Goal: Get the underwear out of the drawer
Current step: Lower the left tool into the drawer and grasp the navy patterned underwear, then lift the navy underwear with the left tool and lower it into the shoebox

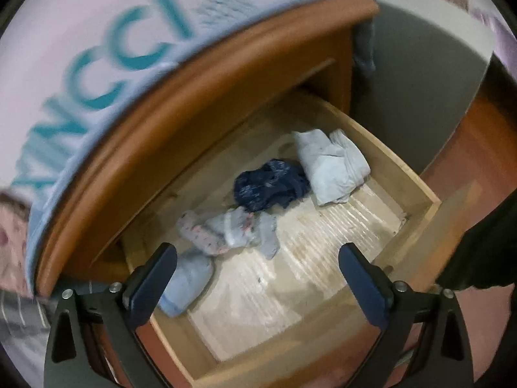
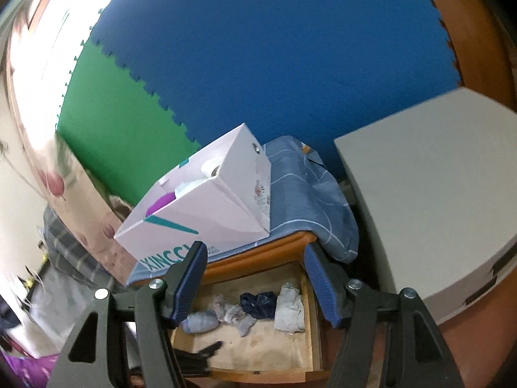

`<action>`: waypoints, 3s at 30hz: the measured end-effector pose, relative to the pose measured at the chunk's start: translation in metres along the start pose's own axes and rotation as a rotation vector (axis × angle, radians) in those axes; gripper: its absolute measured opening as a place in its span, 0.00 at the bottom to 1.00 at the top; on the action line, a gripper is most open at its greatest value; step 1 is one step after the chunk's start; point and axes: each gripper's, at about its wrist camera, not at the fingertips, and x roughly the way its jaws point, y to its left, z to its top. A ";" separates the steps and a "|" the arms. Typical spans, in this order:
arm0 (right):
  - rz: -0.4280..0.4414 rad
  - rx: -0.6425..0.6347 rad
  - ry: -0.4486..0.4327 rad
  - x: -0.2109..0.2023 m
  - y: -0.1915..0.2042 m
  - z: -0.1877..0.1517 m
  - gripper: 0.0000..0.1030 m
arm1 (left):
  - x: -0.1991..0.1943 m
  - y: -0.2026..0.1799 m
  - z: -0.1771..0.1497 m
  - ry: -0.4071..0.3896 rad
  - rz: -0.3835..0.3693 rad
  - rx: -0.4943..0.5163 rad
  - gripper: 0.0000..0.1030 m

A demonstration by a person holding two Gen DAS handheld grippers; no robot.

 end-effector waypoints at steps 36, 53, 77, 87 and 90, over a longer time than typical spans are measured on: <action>0.121 0.195 0.099 0.013 -0.042 -0.003 0.62 | 0.138 -0.036 0.045 -0.043 0.022 0.583 0.70; 0.120 0.272 0.116 0.020 -0.053 -0.005 0.62 | 0.081 -0.005 0.049 -0.006 -0.244 0.385 0.18; 0.015 0.148 0.227 0.042 -0.034 -0.016 0.62 | -0.115 0.039 -0.002 -0.375 -0.282 0.048 0.19; -0.013 0.070 0.247 0.048 -0.020 -0.020 0.62 | -0.215 0.116 0.026 -0.524 -0.308 -0.169 0.19; -0.013 0.065 0.248 0.048 -0.019 -0.020 0.62 | -0.231 0.151 0.049 -0.536 -0.296 -0.248 0.20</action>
